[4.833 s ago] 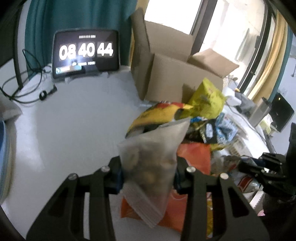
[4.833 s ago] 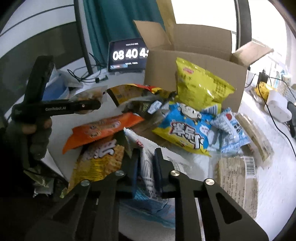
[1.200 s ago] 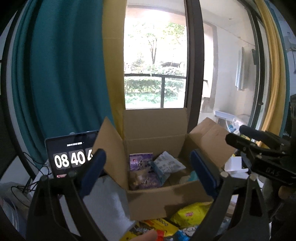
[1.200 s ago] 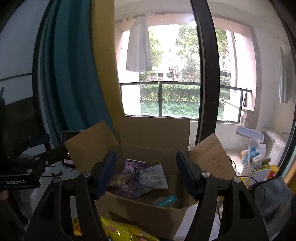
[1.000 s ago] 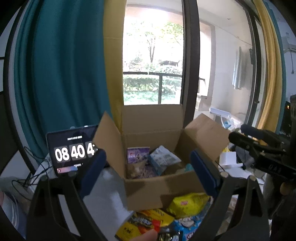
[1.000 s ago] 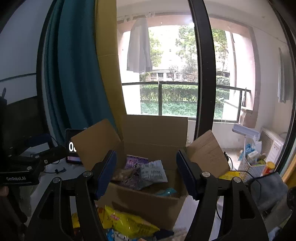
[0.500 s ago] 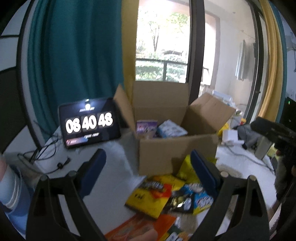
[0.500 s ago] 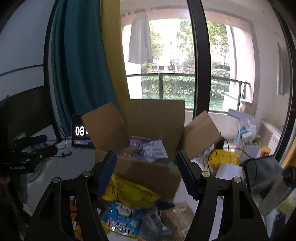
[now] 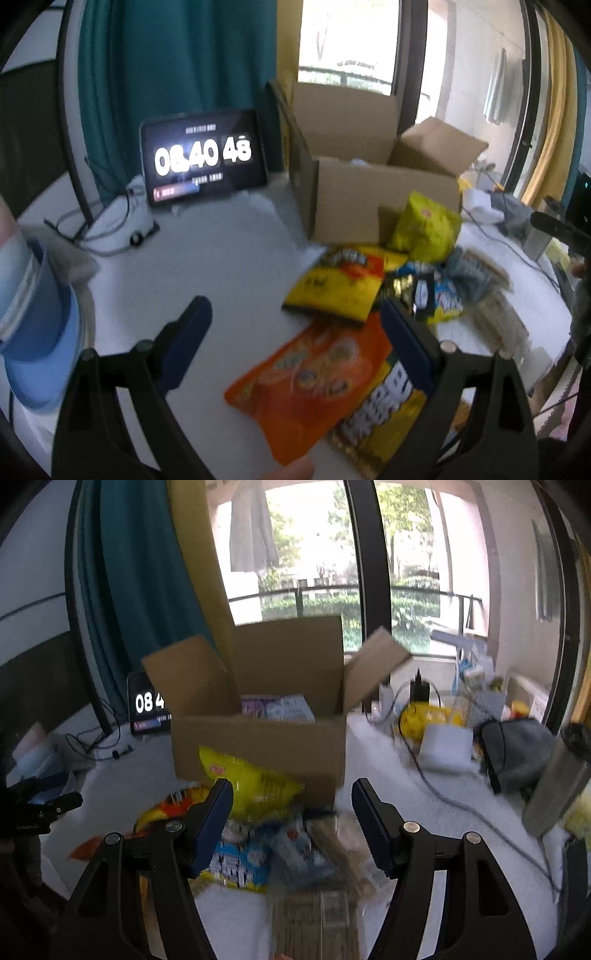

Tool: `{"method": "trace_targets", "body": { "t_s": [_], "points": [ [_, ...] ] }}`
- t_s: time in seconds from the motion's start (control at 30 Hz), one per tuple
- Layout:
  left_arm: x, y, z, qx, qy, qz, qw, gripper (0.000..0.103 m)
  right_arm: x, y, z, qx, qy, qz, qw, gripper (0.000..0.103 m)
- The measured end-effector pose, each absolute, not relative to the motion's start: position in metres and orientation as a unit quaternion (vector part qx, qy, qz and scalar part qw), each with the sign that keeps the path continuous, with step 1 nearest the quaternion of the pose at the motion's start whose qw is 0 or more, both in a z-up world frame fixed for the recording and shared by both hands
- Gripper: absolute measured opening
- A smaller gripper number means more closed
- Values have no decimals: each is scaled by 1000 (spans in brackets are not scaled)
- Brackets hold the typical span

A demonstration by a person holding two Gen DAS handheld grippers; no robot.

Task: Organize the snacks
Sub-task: 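Move both grippers back toward the snack pile, then grasp the orange bag with the left gripper while the right grasps the waffle-pattern bag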

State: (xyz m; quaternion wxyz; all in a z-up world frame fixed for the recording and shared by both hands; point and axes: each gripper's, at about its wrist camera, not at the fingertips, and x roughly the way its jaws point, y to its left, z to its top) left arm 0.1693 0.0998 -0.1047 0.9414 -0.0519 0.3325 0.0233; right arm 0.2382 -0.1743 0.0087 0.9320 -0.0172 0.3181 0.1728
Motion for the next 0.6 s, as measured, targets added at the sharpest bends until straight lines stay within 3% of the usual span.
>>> {"method": "trace_targets", "body": {
  "t_s": [0.6],
  "points": [
    [130, 98, -154, -5, 374, -13, 927, 93, 185, -88, -78, 14, 447, 301, 842, 70]
  ]
}}
